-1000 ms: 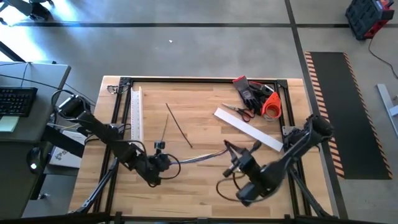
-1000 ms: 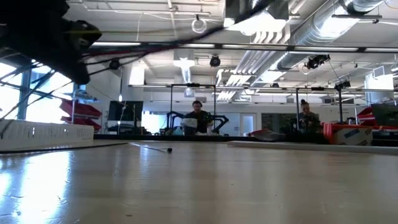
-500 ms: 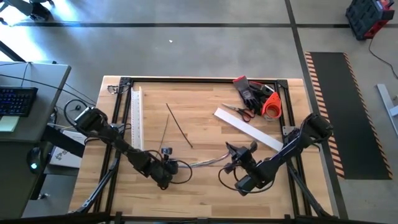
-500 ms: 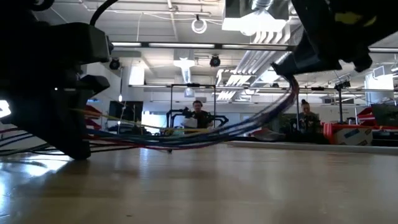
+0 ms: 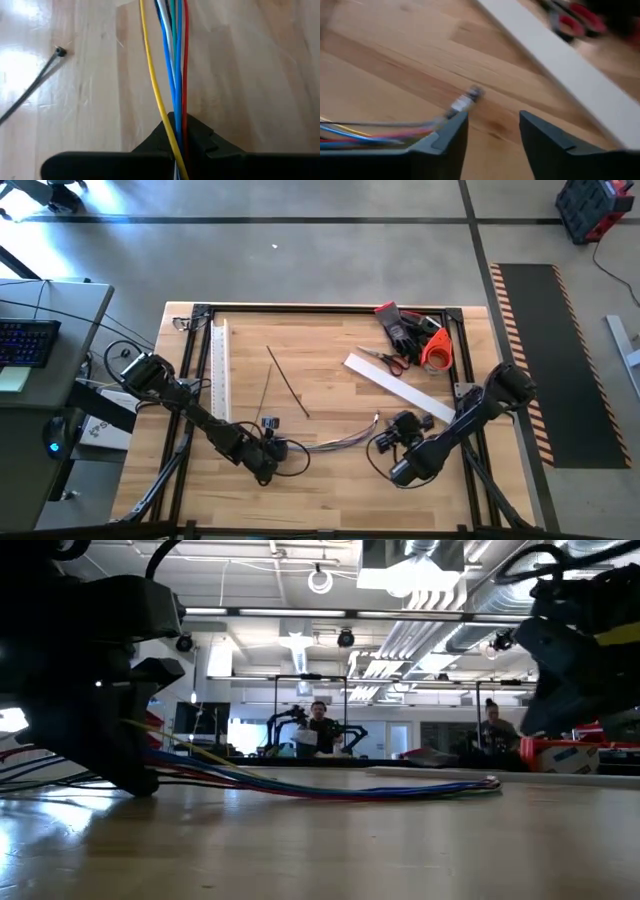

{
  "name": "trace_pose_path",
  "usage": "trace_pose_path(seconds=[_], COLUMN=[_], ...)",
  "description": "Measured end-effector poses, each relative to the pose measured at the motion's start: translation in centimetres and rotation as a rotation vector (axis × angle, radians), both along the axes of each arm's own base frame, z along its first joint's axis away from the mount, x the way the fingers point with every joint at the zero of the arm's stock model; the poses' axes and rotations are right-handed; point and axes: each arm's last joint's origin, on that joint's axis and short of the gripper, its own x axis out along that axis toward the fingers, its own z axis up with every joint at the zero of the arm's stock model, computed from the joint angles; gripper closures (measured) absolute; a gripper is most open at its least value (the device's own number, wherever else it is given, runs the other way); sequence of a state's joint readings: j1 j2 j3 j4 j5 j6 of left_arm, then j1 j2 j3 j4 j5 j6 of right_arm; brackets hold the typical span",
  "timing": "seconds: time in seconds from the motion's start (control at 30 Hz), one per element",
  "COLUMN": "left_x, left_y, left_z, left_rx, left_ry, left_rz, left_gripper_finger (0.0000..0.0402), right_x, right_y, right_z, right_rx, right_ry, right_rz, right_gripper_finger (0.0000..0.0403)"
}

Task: Ziptie cables
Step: Wrap the zip tie on the cable

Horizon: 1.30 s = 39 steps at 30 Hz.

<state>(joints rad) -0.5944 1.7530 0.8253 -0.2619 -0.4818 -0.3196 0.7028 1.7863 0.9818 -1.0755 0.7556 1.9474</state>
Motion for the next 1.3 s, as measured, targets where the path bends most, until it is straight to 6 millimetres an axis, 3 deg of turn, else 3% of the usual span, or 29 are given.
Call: trace_pose_path(seconds=[0.17, 0.3, 0.4, 0.57, 0.67, 0.77, 0.9, 1.03, 1.3], left_x=[-0.2, -0.4, -1.2, -3.4, -4.8, -5.9, -7.1, -7.8, -8.1], left_y=[0.2, 0.4, 0.9, 2.1, 2.4, 2.1, 1.8, 1.4, 1.2], left_z=[0.9, 3.1, 5.1, 8.4, 9.7, 9.9, 8.6, 7.4, 6.2], left_rx=[0.008, -0.064, -0.106, -0.156, -0.178, -0.158, -0.113, -0.097, -0.107], left_ry=[-0.019, -0.072, -0.081, -0.111, -0.136, -0.183, -0.229, -0.279, -0.38], left_rz=[-0.001, -0.005, 0.01, 0.076, 0.114, 0.142, 0.196, 0.227, 0.233], left_gripper_finger=[0.0371, 0.0326, 0.0292, 0.0264, 0.0264, 0.0267, 0.027, 0.027, 0.027], right_x=[-0.6, 1.0, 3.2, 8.7, 11.7, 14.0, 16.2, 17.1, 19.0], right_y=[0.7, 1.2, 1.2, 0.0, -1.9, -4.2, -6.6, -8.1, -8.5], right_z=[1.2, 1.7, 1.5, 2.1, 3.2, 3.5, 1.4, -1.5, -5.3], right_rx=[0.013, 0.004, 0.022, 0.016, -0.038, -0.051, -0.023, 0.018, 0.077], right_ry=[0.09, 0.038, 0.019, -0.026, -0.111, -0.172, -0.197, -0.168, -0.181], right_rz=[-0.017, 0.092, 0.23, 0.563, 0.672, 0.752, 0.794, 0.73, 0.745], right_gripper_finger=[0.0203, 0.0199, 0.0199, 0.0199, 0.0199, 0.0199, 0.0199, 0.0199, 0.0199])
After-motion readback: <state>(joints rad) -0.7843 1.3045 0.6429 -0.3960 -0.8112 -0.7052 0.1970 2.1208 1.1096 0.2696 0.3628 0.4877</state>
